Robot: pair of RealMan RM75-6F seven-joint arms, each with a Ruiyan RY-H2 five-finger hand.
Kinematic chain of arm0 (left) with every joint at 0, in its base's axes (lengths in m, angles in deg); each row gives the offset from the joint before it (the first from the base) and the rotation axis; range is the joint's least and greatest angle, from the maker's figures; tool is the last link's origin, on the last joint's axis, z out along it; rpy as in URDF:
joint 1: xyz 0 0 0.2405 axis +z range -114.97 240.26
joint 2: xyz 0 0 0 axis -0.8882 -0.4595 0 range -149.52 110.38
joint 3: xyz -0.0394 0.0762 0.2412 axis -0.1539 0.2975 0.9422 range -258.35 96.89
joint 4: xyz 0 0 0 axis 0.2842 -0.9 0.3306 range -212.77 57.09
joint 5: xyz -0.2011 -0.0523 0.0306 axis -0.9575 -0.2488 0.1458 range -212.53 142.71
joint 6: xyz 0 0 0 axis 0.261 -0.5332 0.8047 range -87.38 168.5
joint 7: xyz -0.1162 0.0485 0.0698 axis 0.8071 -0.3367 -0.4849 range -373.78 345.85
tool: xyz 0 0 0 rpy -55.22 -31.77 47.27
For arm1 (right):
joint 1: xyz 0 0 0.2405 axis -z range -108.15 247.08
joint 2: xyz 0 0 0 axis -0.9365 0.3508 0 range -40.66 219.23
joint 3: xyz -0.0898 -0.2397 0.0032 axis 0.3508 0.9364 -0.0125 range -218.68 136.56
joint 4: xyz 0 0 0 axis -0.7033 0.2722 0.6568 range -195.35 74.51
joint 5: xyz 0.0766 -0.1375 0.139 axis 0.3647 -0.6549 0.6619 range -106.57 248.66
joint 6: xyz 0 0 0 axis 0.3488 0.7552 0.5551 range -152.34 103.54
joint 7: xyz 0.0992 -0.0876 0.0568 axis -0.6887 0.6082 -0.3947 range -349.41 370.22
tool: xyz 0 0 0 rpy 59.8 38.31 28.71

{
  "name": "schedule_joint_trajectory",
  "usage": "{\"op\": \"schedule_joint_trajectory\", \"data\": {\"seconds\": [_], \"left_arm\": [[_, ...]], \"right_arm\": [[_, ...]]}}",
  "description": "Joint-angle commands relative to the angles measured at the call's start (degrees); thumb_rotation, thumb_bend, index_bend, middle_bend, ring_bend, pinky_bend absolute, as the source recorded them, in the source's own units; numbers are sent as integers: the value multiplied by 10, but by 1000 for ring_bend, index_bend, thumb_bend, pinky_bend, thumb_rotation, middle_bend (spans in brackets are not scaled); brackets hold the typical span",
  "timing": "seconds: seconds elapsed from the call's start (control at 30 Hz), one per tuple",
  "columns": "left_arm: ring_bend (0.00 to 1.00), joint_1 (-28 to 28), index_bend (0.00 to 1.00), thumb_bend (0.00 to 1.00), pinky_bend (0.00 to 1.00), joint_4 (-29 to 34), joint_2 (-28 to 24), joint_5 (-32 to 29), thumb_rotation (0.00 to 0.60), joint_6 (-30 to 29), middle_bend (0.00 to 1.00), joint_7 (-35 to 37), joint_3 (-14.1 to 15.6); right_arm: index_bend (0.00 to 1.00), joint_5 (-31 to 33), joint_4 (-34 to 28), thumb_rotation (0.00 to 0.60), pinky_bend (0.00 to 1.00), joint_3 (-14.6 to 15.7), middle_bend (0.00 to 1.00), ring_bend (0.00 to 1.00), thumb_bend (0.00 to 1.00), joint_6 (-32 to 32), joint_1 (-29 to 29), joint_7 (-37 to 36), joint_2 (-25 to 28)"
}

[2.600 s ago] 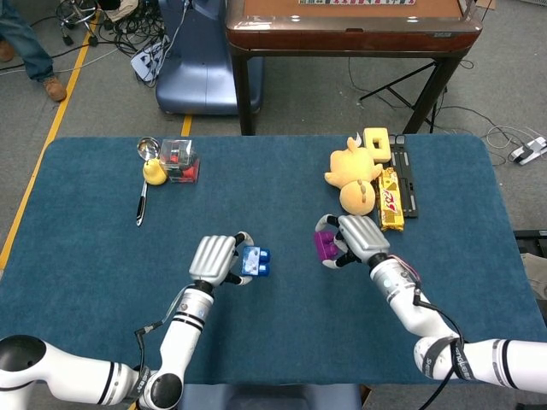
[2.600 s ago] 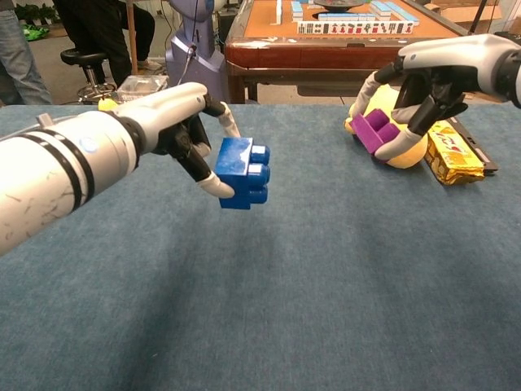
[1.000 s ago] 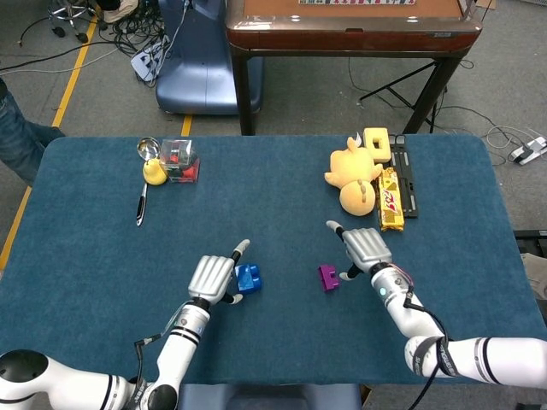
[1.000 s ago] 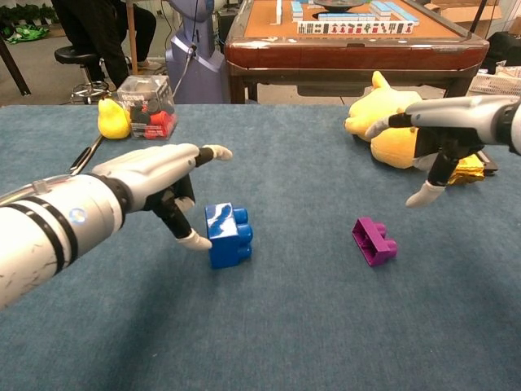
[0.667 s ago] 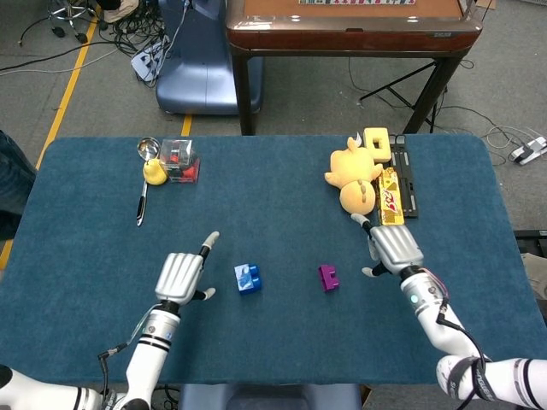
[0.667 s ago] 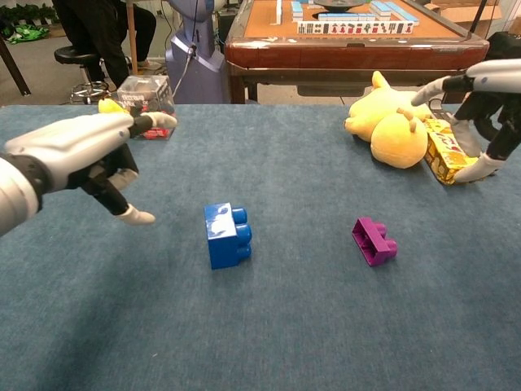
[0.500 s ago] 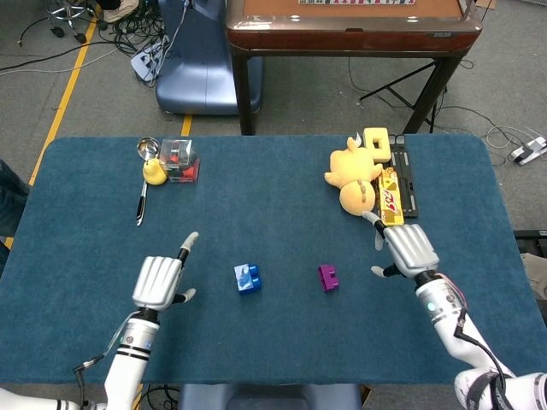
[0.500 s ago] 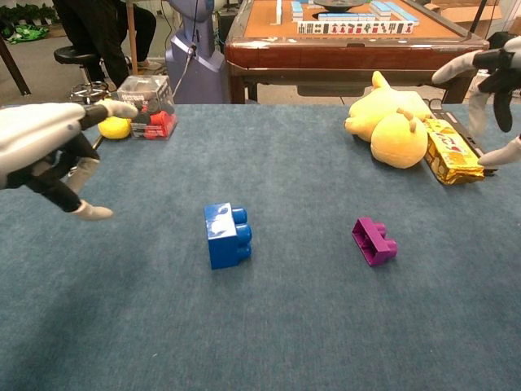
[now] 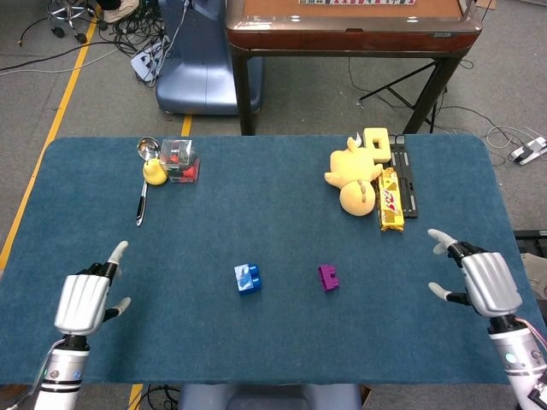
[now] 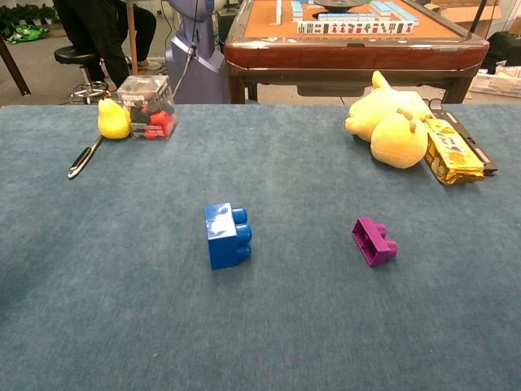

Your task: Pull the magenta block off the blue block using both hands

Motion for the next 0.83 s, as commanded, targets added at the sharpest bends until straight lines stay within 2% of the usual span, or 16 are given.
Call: {"op": "schedule_joint_trajectory", "data": {"seconds": [0.03, 0.37, 0.53, 0.83], "left_arm": [[459, 26, 112, 98, 638, -10, -18, 6, 600, -14, 438, 5, 3], [458, 101, 113, 98, 599, -17, -76, 14, 600, -35, 436, 59, 11], [456, 127, 114, 98, 598, -34, -83, 33, 600, -39, 436, 65, 10], [457, 143, 123, 98, 598, -32, -88, 60, 600, -24, 436, 62, -11]], "right_arm": [[222, -12, 22, 600, 580, 8, 419, 416, 0, 17, 29, -13, -4], [233, -9, 41, 600, 580, 9, 428, 417, 0, 40, 91, -26, 13], [239, -8, 43, 600, 580, 2, 427, 416, 0, 33, 104, -29, 16], [252, -11, 29, 600, 580, -18, 430, 416, 0, 15, 110, -34, 24]]}}
